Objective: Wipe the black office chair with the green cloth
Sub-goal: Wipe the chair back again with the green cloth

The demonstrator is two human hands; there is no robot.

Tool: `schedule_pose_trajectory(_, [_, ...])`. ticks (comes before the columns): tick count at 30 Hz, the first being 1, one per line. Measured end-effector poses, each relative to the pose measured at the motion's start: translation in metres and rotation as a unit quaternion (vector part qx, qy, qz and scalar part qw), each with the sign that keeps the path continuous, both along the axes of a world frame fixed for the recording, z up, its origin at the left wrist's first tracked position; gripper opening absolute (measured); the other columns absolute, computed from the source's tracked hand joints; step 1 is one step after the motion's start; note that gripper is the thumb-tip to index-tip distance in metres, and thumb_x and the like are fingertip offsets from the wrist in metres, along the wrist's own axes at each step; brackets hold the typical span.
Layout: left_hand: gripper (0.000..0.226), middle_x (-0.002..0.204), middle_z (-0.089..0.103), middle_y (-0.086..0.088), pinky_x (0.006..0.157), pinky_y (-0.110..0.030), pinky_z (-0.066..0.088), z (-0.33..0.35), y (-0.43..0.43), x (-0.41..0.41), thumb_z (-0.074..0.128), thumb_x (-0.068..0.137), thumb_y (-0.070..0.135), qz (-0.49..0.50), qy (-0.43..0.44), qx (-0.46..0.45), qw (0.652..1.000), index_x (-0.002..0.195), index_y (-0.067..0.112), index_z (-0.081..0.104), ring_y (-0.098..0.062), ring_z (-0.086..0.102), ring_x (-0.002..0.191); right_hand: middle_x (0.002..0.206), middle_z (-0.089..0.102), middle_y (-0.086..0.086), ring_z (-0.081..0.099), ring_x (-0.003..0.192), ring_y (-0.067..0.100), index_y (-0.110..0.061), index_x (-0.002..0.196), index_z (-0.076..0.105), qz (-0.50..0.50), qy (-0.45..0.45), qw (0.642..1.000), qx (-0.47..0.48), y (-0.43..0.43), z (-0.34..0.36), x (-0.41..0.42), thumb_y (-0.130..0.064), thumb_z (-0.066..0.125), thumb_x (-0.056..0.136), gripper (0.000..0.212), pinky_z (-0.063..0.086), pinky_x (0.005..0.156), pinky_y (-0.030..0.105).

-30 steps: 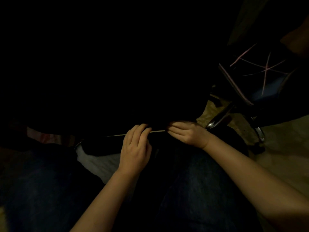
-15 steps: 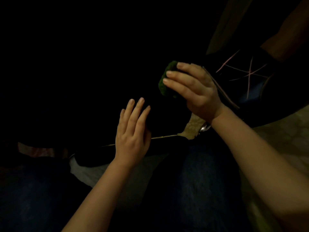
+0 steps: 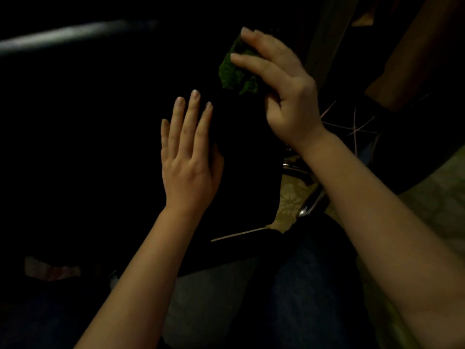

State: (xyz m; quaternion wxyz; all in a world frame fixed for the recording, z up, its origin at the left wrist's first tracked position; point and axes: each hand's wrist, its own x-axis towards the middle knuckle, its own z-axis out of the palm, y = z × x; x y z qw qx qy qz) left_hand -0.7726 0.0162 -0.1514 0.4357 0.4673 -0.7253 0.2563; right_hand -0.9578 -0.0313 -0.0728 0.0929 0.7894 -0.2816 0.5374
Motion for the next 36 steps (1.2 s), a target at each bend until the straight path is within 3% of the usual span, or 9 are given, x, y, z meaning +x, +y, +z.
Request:
schedule_pose_trajectory(5, [0.054, 0.160, 0.024, -0.009, 0.122, -0.043, 0.009, -0.014, -0.012, -0.004, 0.040, 0.104, 0.024, 0.044, -0.059, -0.010, 0.997, 0.154, 0.013, 0.024, -0.021, 0.007, 0.150, 0.126, 0.056, 0.028, 0.048, 0.125, 0.044, 0.009, 0.116, 0.063, -0.020, -0.057, 0.998, 0.020, 0.006, -0.016, -0.003, 0.024, 0.042, 0.082, 0.042, 0.036, 0.112, 0.046])
schedule_pose_trajectory(10, [0.058, 0.164, 0.012, -0.004, 0.122, -0.042, 0.007, -0.021, -0.019, -0.010, 0.039, 0.103, 0.025, 0.029, -0.066, -0.033, 0.997, 0.156, 0.015, 0.018, -0.022, 0.007, 0.151, 0.129, 0.055, 0.022, 0.047, 0.128, 0.038, 0.006, 0.116, 0.064, -0.041, -0.082, 0.996, 0.021, 0.021, -0.047, -0.012, 0.023, 0.041, 0.081, 0.045, 0.036, 0.111, 0.045])
schedule_pose_trajectory(19, [0.051, 0.156, 0.032, -0.015, 0.120, -0.046, 0.014, -0.022, -0.006, -0.038, 0.039, 0.103, 0.022, -0.020, -0.042, -0.033, 0.998, 0.153, 0.012, 0.028, -0.031, 0.022, 0.147, 0.136, 0.049, 0.016, 0.041, 0.135, 0.032, 0.002, 0.122, 0.062, -0.175, -0.077, 0.981, 0.036, 0.093, -0.137, -0.023, 0.016, 0.038, 0.087, 0.045, 0.033, 0.113, 0.038])
schedule_pose_trajectory(25, [0.055, 0.157, 0.022, -0.012, 0.121, -0.048, 0.011, -0.056, 0.034, -0.049, 0.046, 0.100, 0.020, -0.097, -0.049, 0.033, 0.994, 0.151, 0.009, 0.028, -0.026, 0.010, 0.149, 0.146, 0.041, 0.013, 0.035, 0.140, 0.032, -0.005, 0.133, 0.052, -0.261, -0.059, 0.959, 0.088, 0.140, -0.182, -0.016, 0.009, 0.044, 0.091, 0.046, 0.034, 0.113, 0.040])
schedule_pose_trajectory(28, [0.062, 0.159, 0.018, -0.010, 0.122, -0.045, 0.010, -0.084, 0.057, -0.052, 0.050, 0.096, 0.017, -0.152, -0.073, 0.077, 0.983, 0.152, 0.010, 0.025, -0.027, 0.007, 0.150, 0.144, 0.044, 0.015, 0.037, 0.139, 0.030, -0.007, 0.131, 0.055, -0.319, -0.060, 0.940, 0.109, 0.164, -0.205, -0.011, 0.000, 0.040, 0.099, 0.036, 0.037, 0.112, 0.039])
schedule_pose_trajectory(36, [0.068, 0.159, 0.021, -0.012, 0.121, -0.045, 0.018, -0.150, 0.102, -0.047, 0.054, 0.089, 0.010, -0.235, -0.135, 0.175, 0.947, 0.151, 0.008, 0.025, -0.027, 0.013, 0.150, 0.132, 0.057, 0.012, 0.052, 0.124, 0.025, -0.010, 0.121, 0.068, -0.404, -0.093, 0.899, 0.144, 0.201, -0.236, 0.006, 0.002, 0.058, 0.093, 0.032, 0.043, 0.106, 0.029])
